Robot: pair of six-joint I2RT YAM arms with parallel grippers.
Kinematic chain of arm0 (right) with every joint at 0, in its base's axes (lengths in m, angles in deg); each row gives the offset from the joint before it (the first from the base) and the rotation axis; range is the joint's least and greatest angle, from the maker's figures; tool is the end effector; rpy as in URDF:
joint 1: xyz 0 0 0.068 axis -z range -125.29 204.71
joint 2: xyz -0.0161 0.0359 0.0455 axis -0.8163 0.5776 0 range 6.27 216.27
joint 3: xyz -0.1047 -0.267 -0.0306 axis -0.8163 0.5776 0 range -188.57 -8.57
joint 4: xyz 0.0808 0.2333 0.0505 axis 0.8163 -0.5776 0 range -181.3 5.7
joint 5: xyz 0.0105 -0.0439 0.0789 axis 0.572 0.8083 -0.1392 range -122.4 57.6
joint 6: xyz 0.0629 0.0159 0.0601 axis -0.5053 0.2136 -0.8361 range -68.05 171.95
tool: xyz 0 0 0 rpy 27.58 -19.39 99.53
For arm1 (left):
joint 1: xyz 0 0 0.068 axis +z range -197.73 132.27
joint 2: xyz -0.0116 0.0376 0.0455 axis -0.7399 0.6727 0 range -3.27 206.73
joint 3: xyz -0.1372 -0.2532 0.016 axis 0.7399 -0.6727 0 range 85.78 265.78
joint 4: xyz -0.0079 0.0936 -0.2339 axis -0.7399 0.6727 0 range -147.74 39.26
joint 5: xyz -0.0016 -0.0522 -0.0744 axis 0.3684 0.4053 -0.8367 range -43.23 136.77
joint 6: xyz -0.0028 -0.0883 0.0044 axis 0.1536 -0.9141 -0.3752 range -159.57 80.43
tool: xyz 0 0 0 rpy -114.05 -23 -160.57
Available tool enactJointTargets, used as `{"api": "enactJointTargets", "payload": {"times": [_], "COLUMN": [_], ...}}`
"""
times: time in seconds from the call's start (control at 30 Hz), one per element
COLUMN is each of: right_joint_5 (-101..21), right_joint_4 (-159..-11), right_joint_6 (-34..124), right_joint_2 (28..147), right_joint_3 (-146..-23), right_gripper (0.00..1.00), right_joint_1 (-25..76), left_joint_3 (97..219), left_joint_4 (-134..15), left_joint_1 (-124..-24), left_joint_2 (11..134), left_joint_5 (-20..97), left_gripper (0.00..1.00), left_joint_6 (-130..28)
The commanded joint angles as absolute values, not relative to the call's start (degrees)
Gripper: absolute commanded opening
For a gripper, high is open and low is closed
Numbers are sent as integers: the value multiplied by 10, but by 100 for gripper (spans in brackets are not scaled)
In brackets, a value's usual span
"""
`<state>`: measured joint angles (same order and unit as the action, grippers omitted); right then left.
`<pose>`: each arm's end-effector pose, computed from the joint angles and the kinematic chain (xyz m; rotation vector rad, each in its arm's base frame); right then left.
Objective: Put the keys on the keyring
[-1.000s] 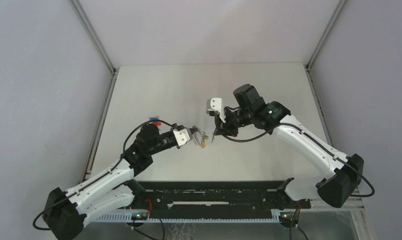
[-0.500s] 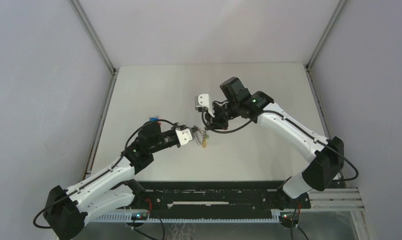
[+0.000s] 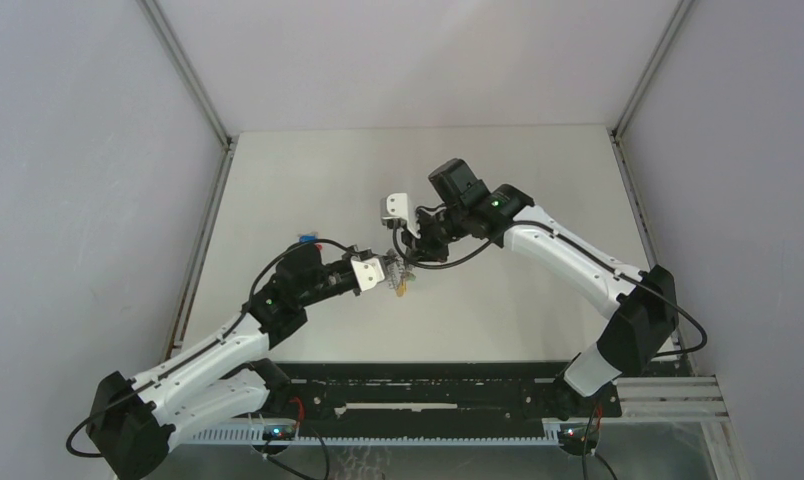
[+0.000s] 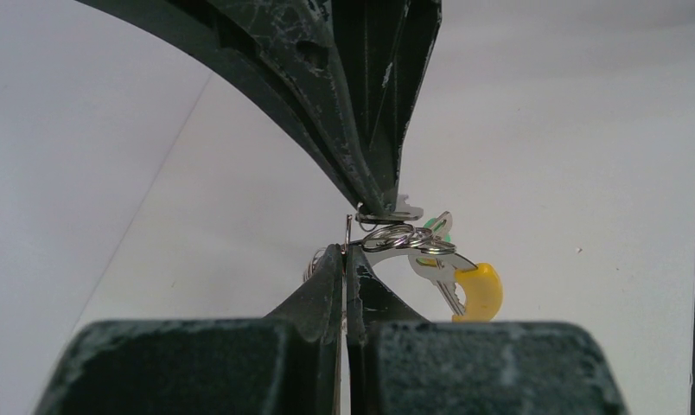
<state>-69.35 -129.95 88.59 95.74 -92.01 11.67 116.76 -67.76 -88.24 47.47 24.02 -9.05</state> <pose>0.2178 0.2681 0.3212 -1.7409 1.6539 0.8419 0.1539 -0.1717 0.2827 1.2411 1.2349 -0.4727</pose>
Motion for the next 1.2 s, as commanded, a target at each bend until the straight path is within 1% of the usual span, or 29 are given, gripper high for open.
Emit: {"api": "enactJointTargets", "payload": {"times": [0.0, 0.1, 0.27, 0.37, 0.6, 1.17], "right_joint_5": [-675, -644, -640, -622, -589, -555], "right_joint_4": [-1247, -1234, -1224, -1210, -1195, -1191], "right_joint_6": [882, 902, 965, 978, 1004, 1005], "right_joint_2": [933, 916, 886, 866, 842, 827], "right_joint_3": [-925, -900, -861, -840, -811, -805], "right_gripper": [0, 0, 0, 0, 0, 0], "right_joint_1": [106, 100, 97, 93, 71, 44], "left_joint_3": [1202, 1202, 1217, 1229, 1255, 1259], "left_joint_4": [-701, -690, -640, -621, -596, -582], "left_joint_1": [-884, -884, -873, -864, -861, -862], "left_joint_2": [469, 462, 458, 462, 485, 494], "left_joint_5": [223, 213, 182, 150, 120, 143], "left_gripper": [0, 0, 0, 0, 0, 0], "left_joint_6": [-97, -97, -85, -84, -86, -78]}}
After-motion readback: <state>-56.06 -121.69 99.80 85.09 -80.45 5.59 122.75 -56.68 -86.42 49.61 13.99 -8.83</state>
